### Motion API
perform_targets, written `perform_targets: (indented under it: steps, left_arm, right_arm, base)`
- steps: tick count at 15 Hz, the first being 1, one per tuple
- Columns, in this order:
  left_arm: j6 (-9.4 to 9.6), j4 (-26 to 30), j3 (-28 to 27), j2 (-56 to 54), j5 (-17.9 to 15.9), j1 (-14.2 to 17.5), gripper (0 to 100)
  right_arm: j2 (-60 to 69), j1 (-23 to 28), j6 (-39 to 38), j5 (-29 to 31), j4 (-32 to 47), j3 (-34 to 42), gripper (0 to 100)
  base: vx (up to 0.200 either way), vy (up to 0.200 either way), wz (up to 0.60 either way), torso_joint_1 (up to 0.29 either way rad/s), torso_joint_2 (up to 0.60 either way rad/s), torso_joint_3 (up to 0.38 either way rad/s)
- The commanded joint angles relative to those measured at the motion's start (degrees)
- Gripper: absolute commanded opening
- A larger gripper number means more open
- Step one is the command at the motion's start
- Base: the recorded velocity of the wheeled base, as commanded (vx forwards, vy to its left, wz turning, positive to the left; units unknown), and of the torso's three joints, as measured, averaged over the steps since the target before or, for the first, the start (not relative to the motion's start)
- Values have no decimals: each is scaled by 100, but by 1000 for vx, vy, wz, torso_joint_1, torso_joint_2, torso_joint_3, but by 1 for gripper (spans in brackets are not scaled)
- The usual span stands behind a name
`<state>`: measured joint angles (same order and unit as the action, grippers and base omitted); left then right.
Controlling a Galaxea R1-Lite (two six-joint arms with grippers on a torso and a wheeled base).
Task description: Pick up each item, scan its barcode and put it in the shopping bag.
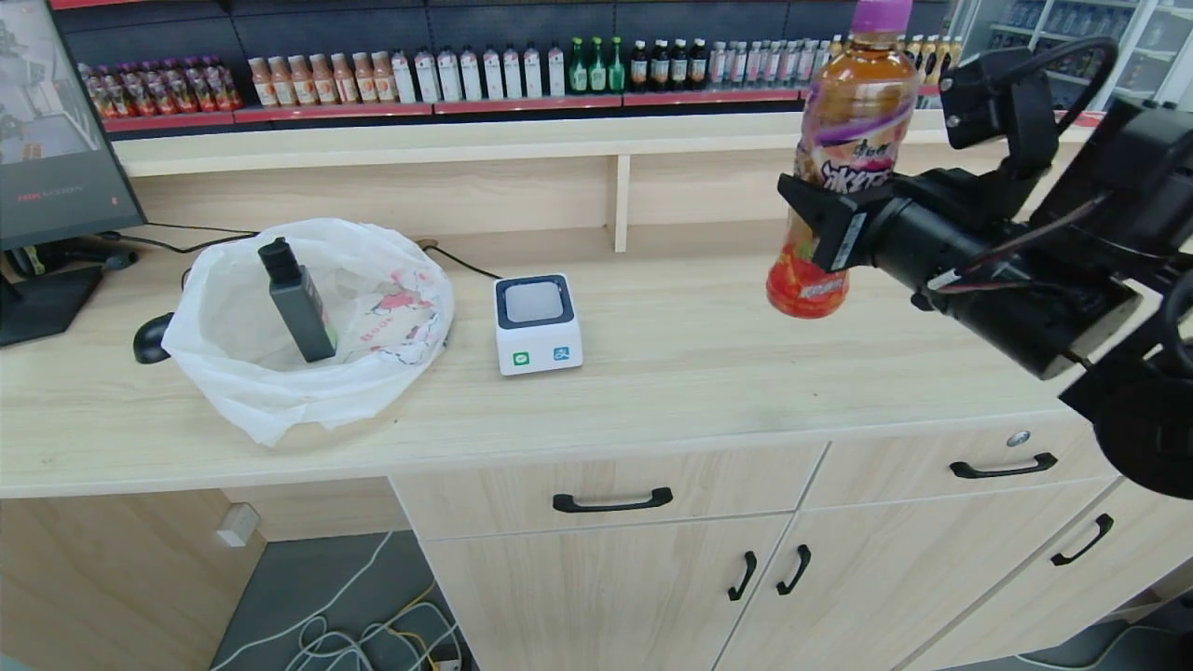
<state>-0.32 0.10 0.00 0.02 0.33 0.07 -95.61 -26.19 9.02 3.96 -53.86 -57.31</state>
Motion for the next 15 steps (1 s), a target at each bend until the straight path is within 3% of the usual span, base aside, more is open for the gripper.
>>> perform_targets:
  steps: [1, 6, 12, 15]
  left_arm:
    - [-3, -1, 0, -2, 2, 1, 100]
    - [-3, -1, 0, -2, 2, 1, 100]
    - [-3, -1, 0, -2, 2, 1, 100]
    - [-3, -1, -9, -2, 2, 1, 100]
  right_arm:
    - [754, -27, 38, 26, -389, 1073, 0]
    - [860, -36, -137, -9, -1751, 2681, 0]
    - [869, -440, -427, -9, -2806, 3577, 0]
    - [851, -950, -155, 8, -3342, 3955, 0]
  base:
    - [0, 0, 0, 0, 0, 0]
    - [0, 0, 0, 0, 0, 0]
    - [0, 0, 0, 0, 0, 0]
    - [0, 0, 0, 0, 0, 0]
